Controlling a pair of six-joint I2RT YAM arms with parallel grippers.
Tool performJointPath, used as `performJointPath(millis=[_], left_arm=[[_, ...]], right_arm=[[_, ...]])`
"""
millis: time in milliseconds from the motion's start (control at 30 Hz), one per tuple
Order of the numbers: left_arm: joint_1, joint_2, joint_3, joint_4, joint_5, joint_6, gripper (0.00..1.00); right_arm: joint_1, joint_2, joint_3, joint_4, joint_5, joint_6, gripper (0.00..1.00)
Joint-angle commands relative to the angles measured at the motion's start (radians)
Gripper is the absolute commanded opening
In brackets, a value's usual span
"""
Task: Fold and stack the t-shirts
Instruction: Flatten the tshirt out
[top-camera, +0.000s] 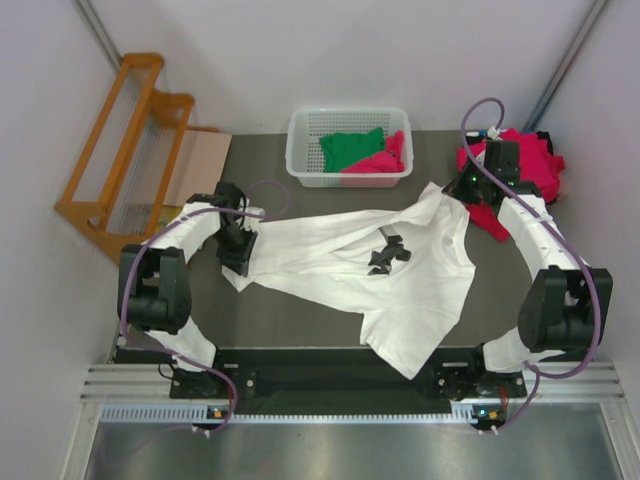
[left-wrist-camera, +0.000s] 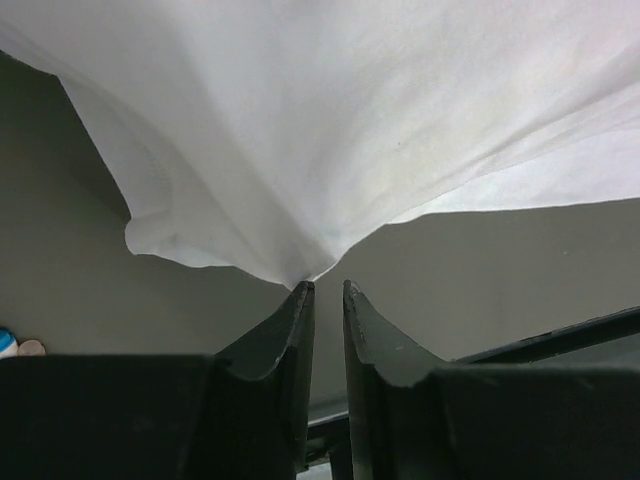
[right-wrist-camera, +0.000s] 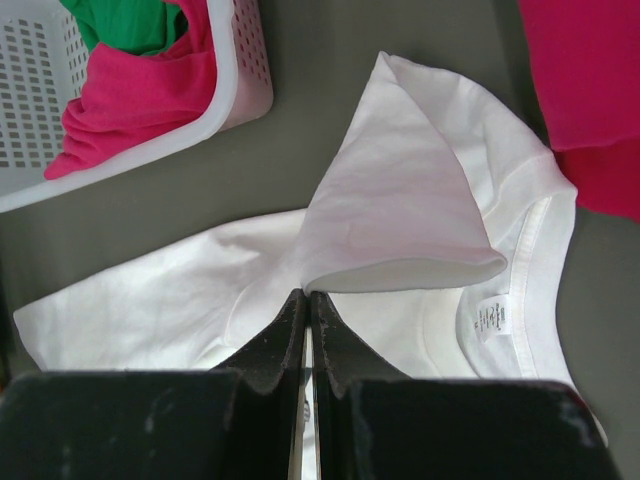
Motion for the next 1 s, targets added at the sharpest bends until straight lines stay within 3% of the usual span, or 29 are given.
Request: performJointPath(millis=[0, 167, 967], left_arm=[[-0.004, 0.002, 0.014, 0.031, 0.001, -0.010, 0.24], [-0.004, -0.007, 0.009, 0.041, -0.026, -0.010, 0.32], [-0.001, -0.007, -0.020, 0.069, -0.058, -0.023, 0.31]], right_arm=[[-0.003, 0.003, 0.009, 0.041, -0.002, -0.015, 0.00], [-0.003, 0.004, 0.008, 0.041, -0.002, -0.017, 0.00], [-0.002, 0.004, 0.005, 0.043, -0.002, -0.015, 0.00]])
